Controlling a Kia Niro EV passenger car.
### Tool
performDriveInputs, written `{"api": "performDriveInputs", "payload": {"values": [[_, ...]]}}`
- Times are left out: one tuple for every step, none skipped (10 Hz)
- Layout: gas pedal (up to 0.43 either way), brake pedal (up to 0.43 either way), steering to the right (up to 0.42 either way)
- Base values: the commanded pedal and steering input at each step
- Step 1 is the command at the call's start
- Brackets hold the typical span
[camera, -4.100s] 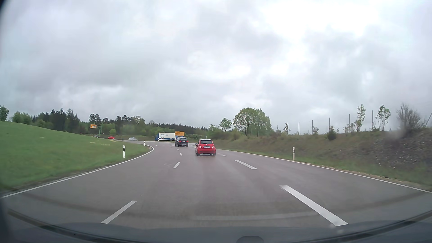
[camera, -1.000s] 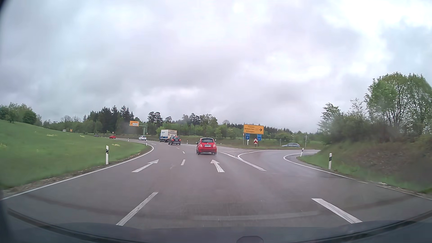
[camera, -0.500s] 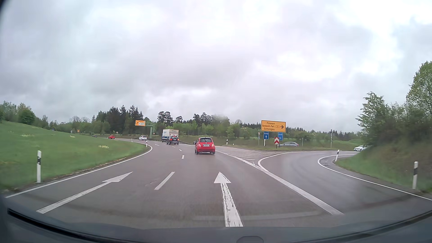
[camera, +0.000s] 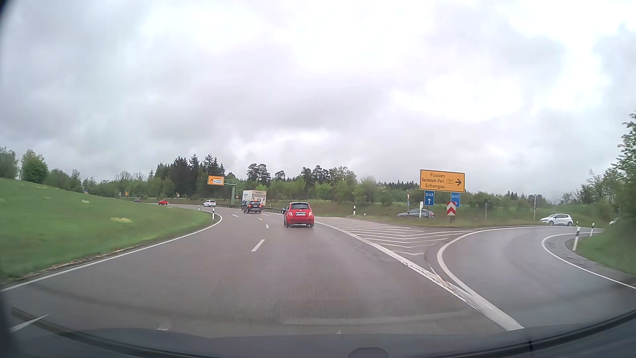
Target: Follow the waypoints while adhering to traffic rules and regulations
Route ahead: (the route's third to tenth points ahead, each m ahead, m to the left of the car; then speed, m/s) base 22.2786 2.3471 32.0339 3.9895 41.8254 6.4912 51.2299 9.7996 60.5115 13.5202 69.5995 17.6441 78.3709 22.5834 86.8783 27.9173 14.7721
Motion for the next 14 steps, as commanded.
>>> {"api": "performDriveInputs", "payload": {"values": [[0.067,0.000,-0.031],[0.067,0.000,-0.031],[0.067,0.000,-0.031],[0.067,0.000,-0.031],[0.067,0.000,-0.031],[0.067,0.000,-0.031],[0.067,0.000,-0.032],[0.067,0.000,-0.032],[0.067,0.000,-0.033],[0.067,0.000,-0.034],[0.067,0.000,-0.035],[0.067,0.000,-0.037],[0.067,0.000,-0.037],[0.067,0.000,-0.037]]}}
